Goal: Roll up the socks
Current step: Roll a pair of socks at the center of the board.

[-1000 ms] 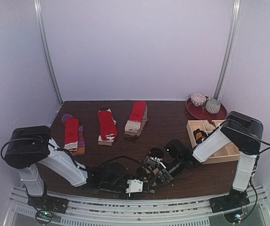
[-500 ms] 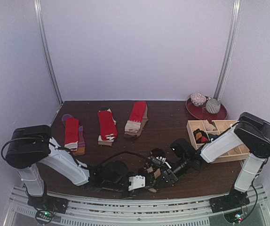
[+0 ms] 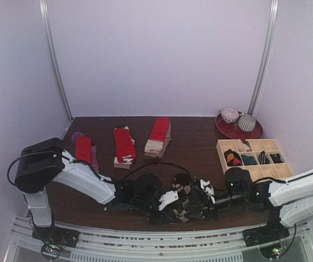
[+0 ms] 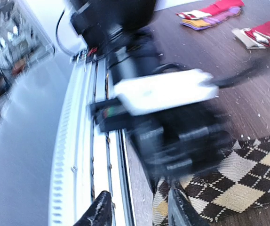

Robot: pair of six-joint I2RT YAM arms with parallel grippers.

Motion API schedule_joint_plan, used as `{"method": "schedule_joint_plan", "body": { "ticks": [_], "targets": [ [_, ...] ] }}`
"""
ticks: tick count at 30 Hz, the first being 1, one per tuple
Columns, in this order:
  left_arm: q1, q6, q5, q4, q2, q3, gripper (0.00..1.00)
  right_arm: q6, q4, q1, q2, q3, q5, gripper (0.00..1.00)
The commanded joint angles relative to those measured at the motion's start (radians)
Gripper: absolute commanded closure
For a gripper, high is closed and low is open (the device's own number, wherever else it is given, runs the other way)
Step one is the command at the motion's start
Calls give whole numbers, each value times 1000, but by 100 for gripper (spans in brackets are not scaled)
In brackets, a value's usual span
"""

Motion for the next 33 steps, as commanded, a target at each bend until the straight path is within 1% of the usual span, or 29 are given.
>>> {"method": "schedule_joint_plan", "body": {
  "ticks": [1,5,11,14,16,19,20,22,23,24,25,26,28,31,33],
  "targets": [
    [12,-104,131,-251,86,-30,100,-209,124,89,-16,-66,237,56],
    [41,-118,167,-245,103,-47,100,-240,154,99,53,-78,229,55],
    [63,-106,175,-252,121,-44,100,-234,221,125,190,-57,234,54],
    [71,-100,179,-255,120,-42,100,-234,217,124,247,-30,232,55],
    [76,-97,178,-258,120,-41,100,-222,217,124,269,-23,238,58],
    [79,-93,176,-260,121,-32,100,-185,202,123,287,-14,260,70],
    [80,-93,171,-256,120,-30,97,-146,187,121,296,-3,279,75],
    [80,-93,152,-236,106,-32,85,-91,149,106,316,18,243,82],
    [80,-93,133,-221,82,-37,75,-56,147,101,326,18,227,84],
    [80,-92,105,-205,59,-44,45,-13,164,97,332,6,217,85],
    [80,-89,56,-190,29,-49,7,28,187,94,336,-12,208,85],
    [81,-77,1,-173,-3,-58,2,76,209,87,338,-28,201,85],
    [83,-54,-90,-122,-80,-82,2,161,237,75,340,-59,190,86],
    [81,-12,-230,30,-220,-162,2,280,275,49,348,-88,154,86],
    [78,44,-328,156,-312,-215,2,346,307,30,363,-104,126,86]
  ]
}}
